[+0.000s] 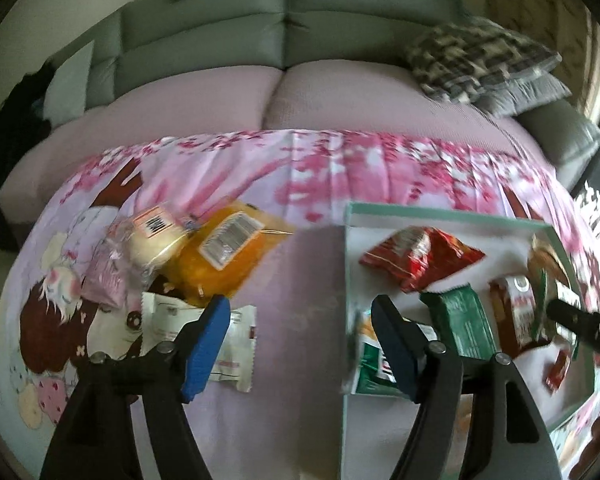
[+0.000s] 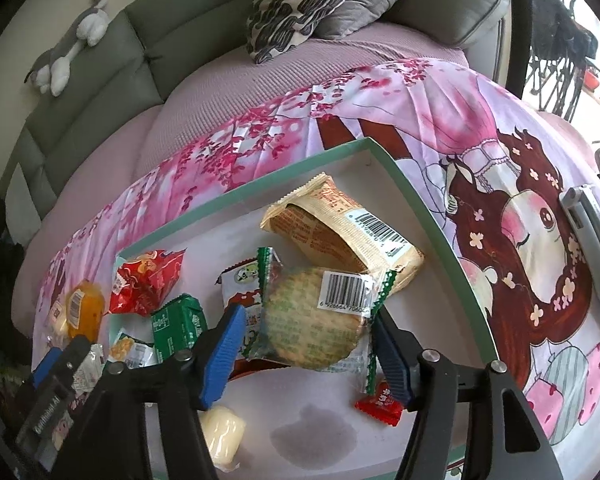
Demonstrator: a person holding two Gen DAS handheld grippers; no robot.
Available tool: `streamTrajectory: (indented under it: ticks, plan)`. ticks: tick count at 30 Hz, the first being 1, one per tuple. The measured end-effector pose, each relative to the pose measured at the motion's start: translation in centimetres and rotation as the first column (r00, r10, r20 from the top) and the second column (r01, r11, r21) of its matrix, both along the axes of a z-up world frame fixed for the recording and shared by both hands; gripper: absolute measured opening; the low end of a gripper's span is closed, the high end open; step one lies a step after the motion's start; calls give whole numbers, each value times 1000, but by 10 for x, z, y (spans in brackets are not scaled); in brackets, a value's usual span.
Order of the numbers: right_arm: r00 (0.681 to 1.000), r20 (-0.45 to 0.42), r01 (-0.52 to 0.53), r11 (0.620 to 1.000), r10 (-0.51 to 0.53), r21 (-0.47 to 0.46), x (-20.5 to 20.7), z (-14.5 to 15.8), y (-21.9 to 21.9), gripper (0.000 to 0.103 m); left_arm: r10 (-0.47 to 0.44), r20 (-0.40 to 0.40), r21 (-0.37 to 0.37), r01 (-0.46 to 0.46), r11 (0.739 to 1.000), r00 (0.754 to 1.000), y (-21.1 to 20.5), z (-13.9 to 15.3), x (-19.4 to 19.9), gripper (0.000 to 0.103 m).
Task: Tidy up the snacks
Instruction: 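Carry the cracker pack and cookie pack over the tray and open both tools, then move both tools back toward the remaining snack pile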
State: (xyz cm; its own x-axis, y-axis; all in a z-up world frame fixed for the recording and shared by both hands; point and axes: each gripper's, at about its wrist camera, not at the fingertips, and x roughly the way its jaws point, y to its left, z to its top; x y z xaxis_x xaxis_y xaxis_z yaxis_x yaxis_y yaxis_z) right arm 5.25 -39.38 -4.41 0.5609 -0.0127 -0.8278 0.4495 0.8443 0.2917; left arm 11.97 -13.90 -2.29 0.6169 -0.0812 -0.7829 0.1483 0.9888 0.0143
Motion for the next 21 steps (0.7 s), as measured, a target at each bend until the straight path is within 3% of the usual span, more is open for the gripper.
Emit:
streamTrajectory:
  ticks: [7, 10, 17, 21]
  plan:
    - [1000, 2, -19, 1000, 19, -2, 2, 1, 3, 80, 106, 7, -6, -106, 994, 994, 23, -4, 7, 76]
    - [1000, 6, -29, 1000, 29, -6, 3, 2, 6, 87, 163, 13, 21, -163, 986, 987, 33, -7, 9, 93]
    - [998, 30, -59, 998, 60, -18, 5, 6, 16, 103, 273, 47, 59, -275, 959, 961, 59, -10, 13, 95]
    - [994, 55, -95, 995, 96, -31, 9, 12, 27, 103, 322, 55, 65, -325, 943, 945, 73, -12, 15, 103]
